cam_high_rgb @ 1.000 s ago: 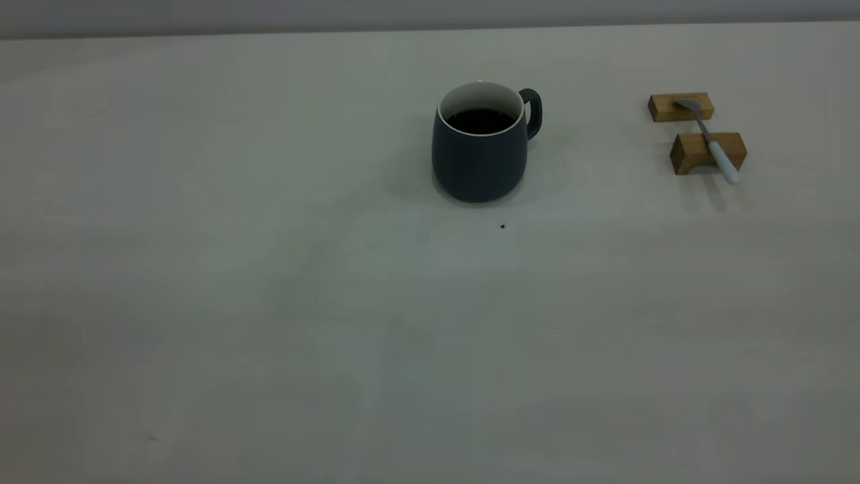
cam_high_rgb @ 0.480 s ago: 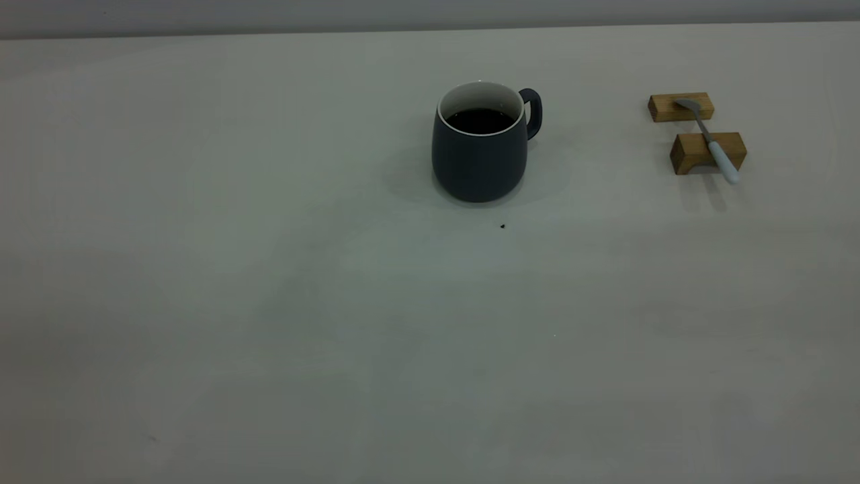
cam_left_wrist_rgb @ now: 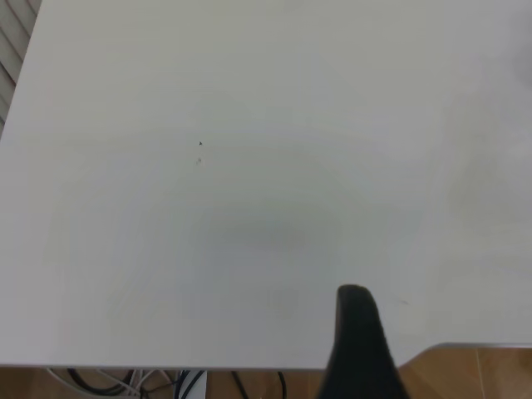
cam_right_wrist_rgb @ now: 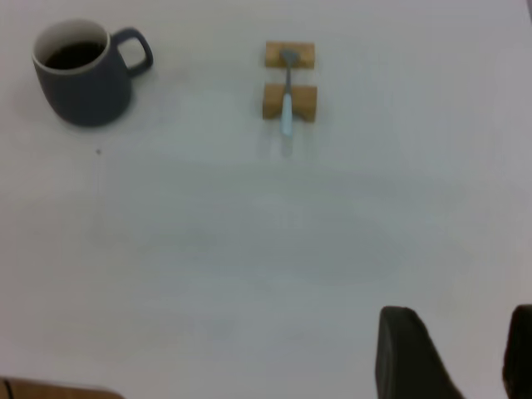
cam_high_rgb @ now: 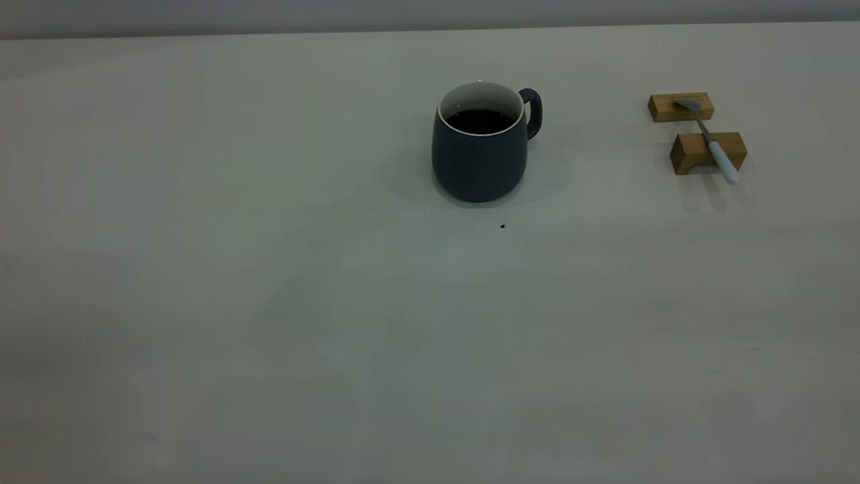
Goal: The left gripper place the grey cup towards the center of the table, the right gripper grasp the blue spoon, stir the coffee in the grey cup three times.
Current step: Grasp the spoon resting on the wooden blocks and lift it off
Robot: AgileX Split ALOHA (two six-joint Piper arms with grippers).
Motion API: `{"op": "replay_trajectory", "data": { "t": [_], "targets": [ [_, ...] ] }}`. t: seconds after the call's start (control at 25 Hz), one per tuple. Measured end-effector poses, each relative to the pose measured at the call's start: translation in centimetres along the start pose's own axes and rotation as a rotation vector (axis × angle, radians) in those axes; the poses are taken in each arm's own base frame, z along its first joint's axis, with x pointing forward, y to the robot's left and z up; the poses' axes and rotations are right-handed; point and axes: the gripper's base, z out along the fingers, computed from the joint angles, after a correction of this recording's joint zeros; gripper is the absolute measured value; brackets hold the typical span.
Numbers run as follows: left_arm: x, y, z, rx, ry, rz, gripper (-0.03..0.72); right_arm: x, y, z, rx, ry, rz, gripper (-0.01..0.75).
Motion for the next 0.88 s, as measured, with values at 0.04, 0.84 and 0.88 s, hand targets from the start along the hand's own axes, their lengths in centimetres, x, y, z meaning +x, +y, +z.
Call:
{"op": "replay_trajectory", "data": {
  "t": [0.04, 0.84, 0.88],
  "targets": [
    [0.0, 0.0, 0.0, 0.000, 0.000, 0.000, 0.585, -0.3, 0.0, 0.0, -0.006, -0.003, 0.005, 0.341],
    [0.0, 0.0, 0.0, 0.000, 0.001, 0.000, 0.585, -11.5, 0.1, 19.7, -0.081, 0.367, -0.083, 0.561],
    [0.0, 0.0, 0.0, 0.000, 0.001, 0.000, 0.585, -11.8, 0.2, 21.1, -0.086, 0.403, -0.081, 0.561]
  ]
}}
